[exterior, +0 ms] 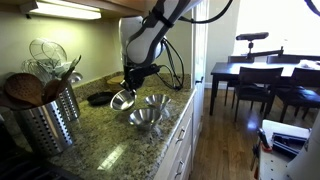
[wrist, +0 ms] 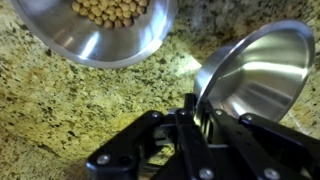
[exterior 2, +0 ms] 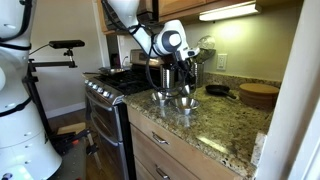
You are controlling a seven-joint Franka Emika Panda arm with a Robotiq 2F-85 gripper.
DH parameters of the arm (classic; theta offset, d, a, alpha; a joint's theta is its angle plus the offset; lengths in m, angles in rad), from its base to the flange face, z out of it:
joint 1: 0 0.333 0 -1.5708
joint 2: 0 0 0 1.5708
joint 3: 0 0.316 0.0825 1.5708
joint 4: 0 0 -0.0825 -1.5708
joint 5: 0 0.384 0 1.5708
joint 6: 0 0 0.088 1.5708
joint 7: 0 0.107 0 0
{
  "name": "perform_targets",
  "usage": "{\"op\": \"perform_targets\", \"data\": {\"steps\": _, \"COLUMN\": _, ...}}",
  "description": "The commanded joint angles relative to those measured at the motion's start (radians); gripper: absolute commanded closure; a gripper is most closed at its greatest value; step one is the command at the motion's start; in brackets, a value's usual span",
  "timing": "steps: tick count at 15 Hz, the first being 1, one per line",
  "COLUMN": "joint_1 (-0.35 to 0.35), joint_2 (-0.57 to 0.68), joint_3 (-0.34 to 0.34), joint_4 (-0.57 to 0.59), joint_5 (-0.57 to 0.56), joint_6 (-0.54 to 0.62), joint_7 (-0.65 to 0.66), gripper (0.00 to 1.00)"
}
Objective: Empty the bowl at the back into the bowl on the right
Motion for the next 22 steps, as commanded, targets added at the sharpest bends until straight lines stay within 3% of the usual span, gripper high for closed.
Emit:
{"op": "perform_targets", "data": {"steps": 1, "joint_1": 0.029, "joint_2": 0.018, "joint_3": -0.033, "joint_4": 0.02, "joint_5": -0.023, "joint_6": -0.01, "joint_7": -0.006, "gripper": 0.92}}
{"op": "perform_targets", "data": {"steps": 9, "joint_1": 0.052, "joint_2": 0.057, "joint_3": -0.068, "joint_4": 0.052, "joint_5": -0.044, "joint_6": -0.014, "joint_7": 0.003, "gripper": 0.91}}
{"op": "perform_targets", "data": {"steps": 10, "joint_1": 0.053, "joint_2": 0.06, "joint_3": -0.071, "joint_4": 0.057, "joint_5": -0.045, "joint_6": -0.016, "joint_7": 0.003, "gripper": 0.66}}
{"op": "perform_targets", "data": {"steps": 12, "joint_1": 0.055, "joint_2": 0.063, "joint_3": -0.075, "joint_4": 0.064, "joint_5": -0.049, "joint_6": -0.018, "joint_7": 0.002, "gripper": 0.62}}
{"op": "perform_targets", "data": {"steps": 20, "joint_1": 0.071, "joint_2": 0.07, "joint_3": -0.098, "joint_4": 0.082, "joint_5": -0.077, "joint_6": -0.026, "joint_7": 0.012, "gripper": 0.1}}
{"op": "perform_targets", "data": {"steps": 22, "joint_1": 0.077, "joint_2": 0.06, "joint_3": -0.106, "joint_4": 0.083, "joint_5": -0.095, "joint_6": -0.033, "joint_7": 0.015, "gripper": 0.02}}
